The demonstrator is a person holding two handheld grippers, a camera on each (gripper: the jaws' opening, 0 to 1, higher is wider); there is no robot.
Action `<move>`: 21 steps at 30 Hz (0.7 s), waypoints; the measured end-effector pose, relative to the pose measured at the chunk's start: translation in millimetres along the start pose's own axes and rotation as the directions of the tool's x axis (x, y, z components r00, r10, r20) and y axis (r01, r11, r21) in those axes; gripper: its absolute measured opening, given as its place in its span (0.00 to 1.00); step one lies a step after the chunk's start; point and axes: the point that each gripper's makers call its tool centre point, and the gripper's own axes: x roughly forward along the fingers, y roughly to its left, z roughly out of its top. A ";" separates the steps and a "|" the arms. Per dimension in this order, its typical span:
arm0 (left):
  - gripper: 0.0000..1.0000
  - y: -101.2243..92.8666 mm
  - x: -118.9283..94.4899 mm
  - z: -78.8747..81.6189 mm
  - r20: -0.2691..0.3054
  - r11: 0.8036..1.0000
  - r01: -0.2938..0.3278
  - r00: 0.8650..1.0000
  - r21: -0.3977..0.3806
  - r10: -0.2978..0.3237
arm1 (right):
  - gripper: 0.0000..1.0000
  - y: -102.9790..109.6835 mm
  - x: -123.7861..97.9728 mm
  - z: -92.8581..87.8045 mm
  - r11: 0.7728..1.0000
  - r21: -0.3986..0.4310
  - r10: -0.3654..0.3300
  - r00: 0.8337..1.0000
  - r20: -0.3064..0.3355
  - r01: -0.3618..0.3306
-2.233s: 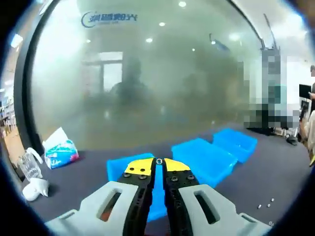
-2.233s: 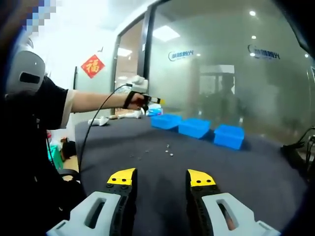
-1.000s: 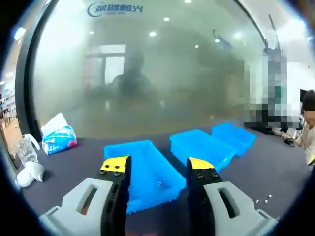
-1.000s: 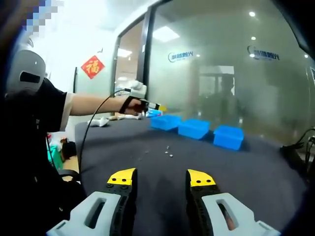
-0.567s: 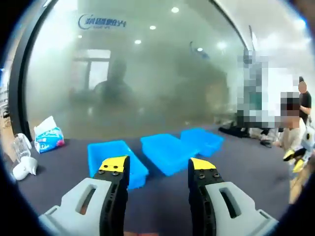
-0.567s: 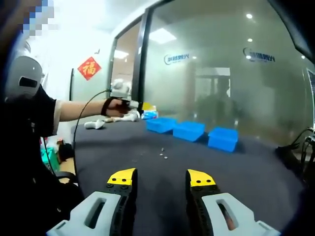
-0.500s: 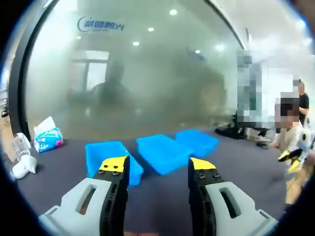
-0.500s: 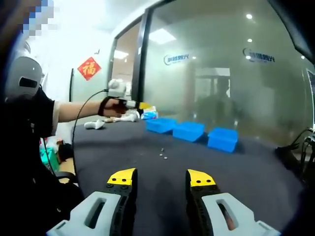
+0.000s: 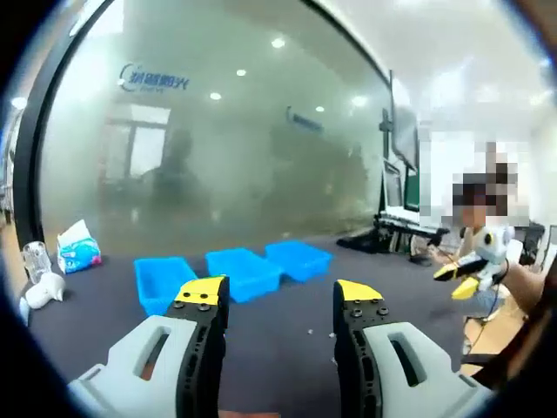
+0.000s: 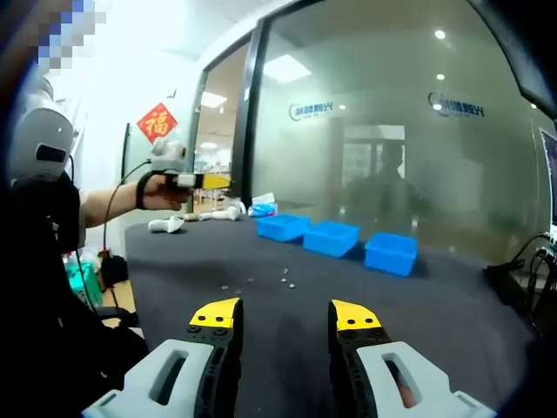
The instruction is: Sort the screws, nuts, and washers into the corresponding bins
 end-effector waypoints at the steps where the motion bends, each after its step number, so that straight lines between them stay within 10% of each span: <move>1: 0.47 -2.6 -4.0 -1.1 0.003 1.000 0.005 1.000 0.005 -0.005 | 0.36 -0.1 -0.3 0.4 1.000 -0.001 0.000 1.000 0.001 0.000; 21: 0.47 -32.0 -67.9 -54.7 -0.113 0.999 0.031 0.993 0.021 -0.028 | 0.36 -6.5 -5.8 2.3 1.000 -0.004 -0.022 1.000 0.004 0.022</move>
